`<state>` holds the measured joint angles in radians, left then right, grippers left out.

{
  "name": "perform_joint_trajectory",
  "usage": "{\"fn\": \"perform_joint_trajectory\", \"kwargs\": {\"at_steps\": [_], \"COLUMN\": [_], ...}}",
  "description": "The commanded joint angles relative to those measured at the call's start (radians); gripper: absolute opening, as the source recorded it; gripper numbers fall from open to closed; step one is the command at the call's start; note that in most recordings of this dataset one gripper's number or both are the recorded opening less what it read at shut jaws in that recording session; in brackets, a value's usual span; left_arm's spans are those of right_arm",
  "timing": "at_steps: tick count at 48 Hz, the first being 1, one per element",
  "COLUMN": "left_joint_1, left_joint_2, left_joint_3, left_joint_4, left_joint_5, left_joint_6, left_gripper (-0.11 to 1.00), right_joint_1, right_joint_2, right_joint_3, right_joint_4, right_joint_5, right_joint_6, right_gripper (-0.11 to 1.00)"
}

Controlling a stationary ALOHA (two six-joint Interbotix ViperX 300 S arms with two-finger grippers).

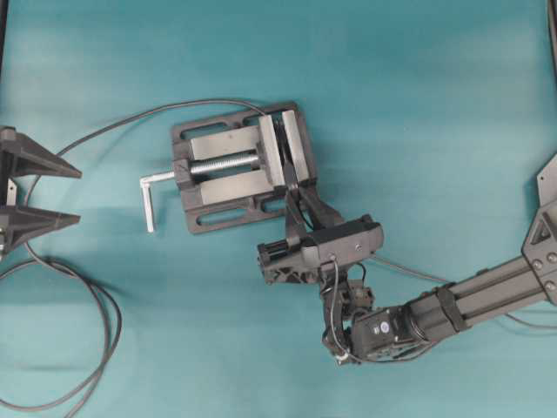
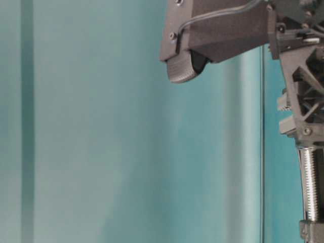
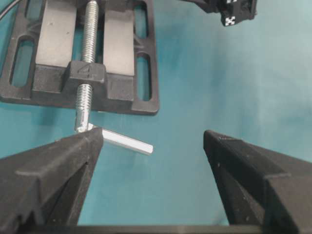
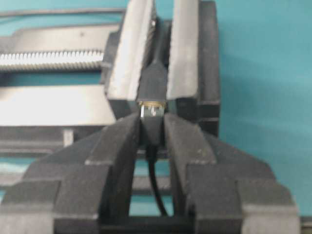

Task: Insert the USB cable into the fixed female connector.
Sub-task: 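Push the USB plug forward into the female port with the right gripper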

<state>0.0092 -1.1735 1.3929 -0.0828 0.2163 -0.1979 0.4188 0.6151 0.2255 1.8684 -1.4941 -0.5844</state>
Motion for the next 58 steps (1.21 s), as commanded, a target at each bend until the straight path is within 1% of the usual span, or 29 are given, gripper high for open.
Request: {"fn": "perform_joint_trajectory", "kwargs": {"at_steps": [1, 9, 24, 32, 36, 45, 58], "left_joint_1": [-0.002, -0.002, -0.002, -0.002, -0.002, -0.002, -0.002], "left_joint_2": [0.008, 0.008, 0.008, 0.008, 0.008, 0.008, 0.008], "left_joint_3": [-0.017, -0.017, -0.015, -0.015, -0.015, 0.002, 0.008], "left_joint_4": [0.003, 0.003, 0.003, 0.003, 0.003, 0.003, 0.003], "left_joint_5": [-0.009, -0.009, -0.005, -0.003, -0.003, -0.015, -0.044], "left_joint_6": [-0.009, -0.009, -0.008, -0.008, -0.006, -0.009, -0.011], "left_gripper": [0.99, 0.99, 0.99, 0.99, 0.99, 0.99, 0.99], "right_joint_1": [-0.057, -0.071, -0.110, -0.141, -0.155, -0.176, -0.181], "right_joint_2": [-0.018, -0.018, -0.021, -0.029, -0.034, -0.037, -0.038], "right_joint_3": [-0.008, -0.008, -0.003, 0.005, 0.008, 0.015, 0.015], "right_joint_4": [-0.006, -0.008, -0.034, -0.072, -0.080, -0.080, -0.080], "right_joint_5": [-0.012, -0.011, -0.003, 0.025, 0.032, 0.034, 0.035], "right_joint_6": [-0.002, -0.002, -0.012, -0.048, -0.069, -0.078, -0.078], "right_gripper": [0.21, 0.21, 0.21, 0.21, 0.21, 0.21, 0.21]}}
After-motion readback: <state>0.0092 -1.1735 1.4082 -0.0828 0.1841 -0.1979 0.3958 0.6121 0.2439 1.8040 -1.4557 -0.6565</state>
